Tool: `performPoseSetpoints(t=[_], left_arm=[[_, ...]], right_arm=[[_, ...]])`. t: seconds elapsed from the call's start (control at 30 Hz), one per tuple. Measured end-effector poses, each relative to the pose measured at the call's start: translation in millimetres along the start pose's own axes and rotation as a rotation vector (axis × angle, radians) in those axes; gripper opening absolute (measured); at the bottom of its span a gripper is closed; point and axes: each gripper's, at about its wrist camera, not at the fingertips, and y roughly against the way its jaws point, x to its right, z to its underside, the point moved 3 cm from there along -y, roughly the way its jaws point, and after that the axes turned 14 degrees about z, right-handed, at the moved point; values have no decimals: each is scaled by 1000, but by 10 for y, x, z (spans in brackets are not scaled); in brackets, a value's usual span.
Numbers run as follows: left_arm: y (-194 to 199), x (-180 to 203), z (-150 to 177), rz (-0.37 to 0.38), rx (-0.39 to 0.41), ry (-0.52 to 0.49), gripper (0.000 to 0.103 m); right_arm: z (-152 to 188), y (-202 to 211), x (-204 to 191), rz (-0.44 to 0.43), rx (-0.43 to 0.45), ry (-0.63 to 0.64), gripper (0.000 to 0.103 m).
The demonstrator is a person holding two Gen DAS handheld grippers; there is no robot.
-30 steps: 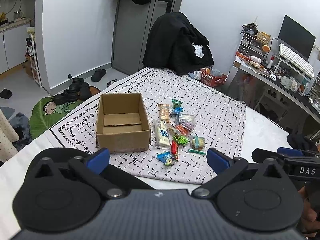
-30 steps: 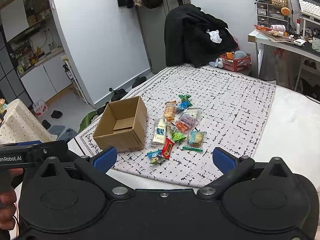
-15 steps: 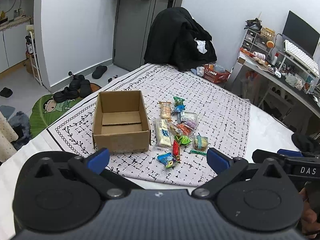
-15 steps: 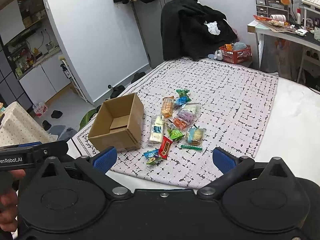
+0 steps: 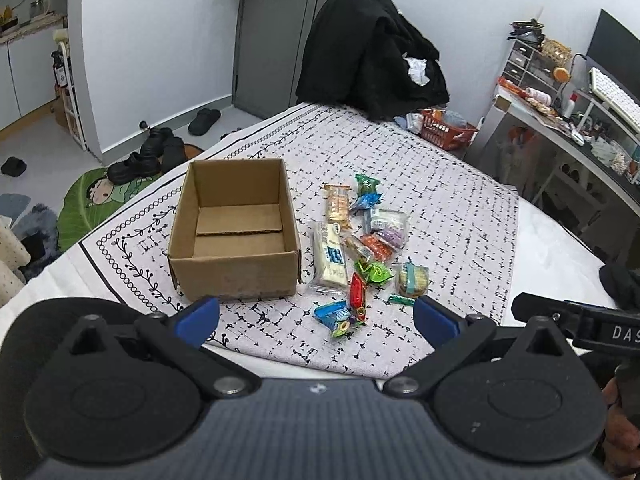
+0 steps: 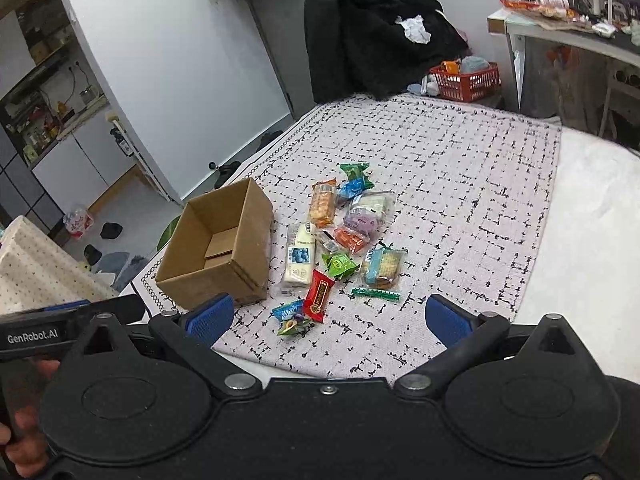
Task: Organize snacks
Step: 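Grasp the blue candy with the left tool while the right tool grasps the clear cookie pack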
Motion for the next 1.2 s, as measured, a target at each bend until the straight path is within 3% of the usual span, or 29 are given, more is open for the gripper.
performPoseSetpoints(t=[0.57,1.2], left_arm=[[-742,-221,-15,-36,-52,138,98],[-1640,-391,120,-79,-184,240,68]], right_arm=[[-239,-733,112,10,-85,-109,102],[-231,-1579,236,24,-204,-190,88]])
